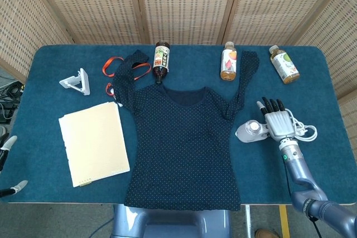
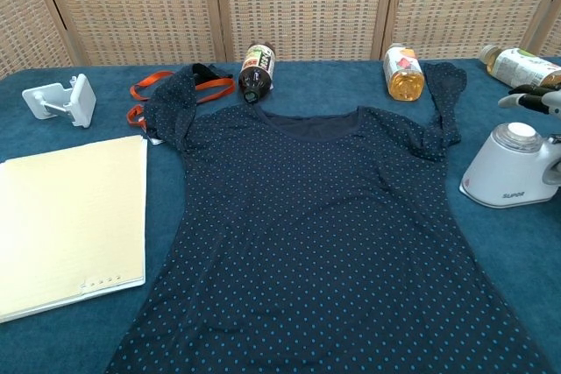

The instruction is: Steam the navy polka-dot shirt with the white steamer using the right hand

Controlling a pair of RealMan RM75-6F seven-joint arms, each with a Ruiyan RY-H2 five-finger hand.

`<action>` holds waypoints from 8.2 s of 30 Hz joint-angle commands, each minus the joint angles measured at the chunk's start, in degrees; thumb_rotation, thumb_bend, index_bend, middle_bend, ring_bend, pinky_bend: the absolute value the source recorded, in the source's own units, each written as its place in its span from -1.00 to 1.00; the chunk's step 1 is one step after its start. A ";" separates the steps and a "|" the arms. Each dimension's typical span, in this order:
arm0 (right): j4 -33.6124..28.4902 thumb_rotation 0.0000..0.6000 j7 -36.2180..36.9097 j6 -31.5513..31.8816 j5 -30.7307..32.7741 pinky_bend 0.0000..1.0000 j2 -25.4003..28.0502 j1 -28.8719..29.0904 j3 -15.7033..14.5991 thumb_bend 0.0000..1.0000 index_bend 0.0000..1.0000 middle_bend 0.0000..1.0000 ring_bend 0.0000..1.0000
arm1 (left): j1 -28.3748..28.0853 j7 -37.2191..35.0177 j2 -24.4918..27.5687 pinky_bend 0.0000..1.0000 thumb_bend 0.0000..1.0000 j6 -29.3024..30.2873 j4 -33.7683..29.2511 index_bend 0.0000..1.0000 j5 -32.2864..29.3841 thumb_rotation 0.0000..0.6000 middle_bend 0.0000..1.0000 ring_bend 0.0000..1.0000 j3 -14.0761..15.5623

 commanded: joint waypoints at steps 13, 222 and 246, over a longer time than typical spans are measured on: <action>7.80 1.00 4.37 -2.81 -2.30 -0.78 -3.66 3.45 -1.32 0.46 -0.18 -0.31 -0.42 | -0.88 0.17 -0.36 -1.00 -1.00 -1.65 0.41 -1.00 -1.56 1.00 -1.00 -1.00 -0.36; 6.96 1.00 11.27 19.19 -32.13 0.79 -3.69 6.76 -20.12 1.00 0.40 0.13 0.28 | -4.77 3.40 -2.21 -1.00 -1.00 -6.73 -0.31 -1.00 -4.91 1.00 -1.00 -1.00 0.06; 5.98 1.00 6.86 7.90 -24.60 0.79 -14.73 15.50 -9.51 1.00 0.40 0.13 0.28 | -5.14 2.81 -2.45 -1.00 -1.00 -7.71 0.50 -1.00 -6.29 1.00 -1.00 -1.00 -0.28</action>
